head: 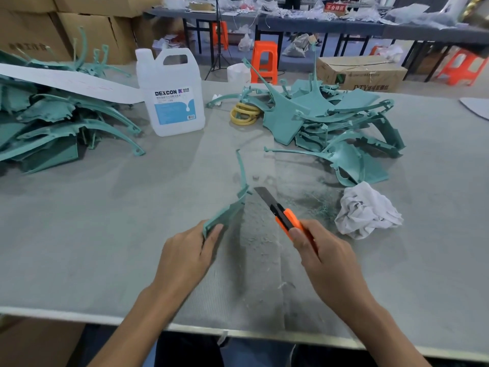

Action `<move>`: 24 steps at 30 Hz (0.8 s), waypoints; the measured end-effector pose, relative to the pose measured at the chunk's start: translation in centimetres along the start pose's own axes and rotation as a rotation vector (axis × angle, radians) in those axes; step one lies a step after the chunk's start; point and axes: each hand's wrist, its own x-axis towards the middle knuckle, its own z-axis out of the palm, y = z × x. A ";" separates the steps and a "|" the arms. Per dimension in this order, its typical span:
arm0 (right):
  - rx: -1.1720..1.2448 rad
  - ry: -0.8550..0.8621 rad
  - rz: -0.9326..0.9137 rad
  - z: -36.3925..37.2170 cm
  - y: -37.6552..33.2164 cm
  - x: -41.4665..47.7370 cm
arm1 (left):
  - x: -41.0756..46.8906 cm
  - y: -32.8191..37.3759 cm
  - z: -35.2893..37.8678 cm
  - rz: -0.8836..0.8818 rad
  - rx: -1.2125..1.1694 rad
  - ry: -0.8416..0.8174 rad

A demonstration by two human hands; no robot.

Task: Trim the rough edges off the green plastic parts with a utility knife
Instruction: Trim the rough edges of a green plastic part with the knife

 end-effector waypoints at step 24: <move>-0.053 -0.039 -0.124 0.0 -4.3 -1.5 | 0.2 0.7 0.6 -0.039 -0.003 -0.050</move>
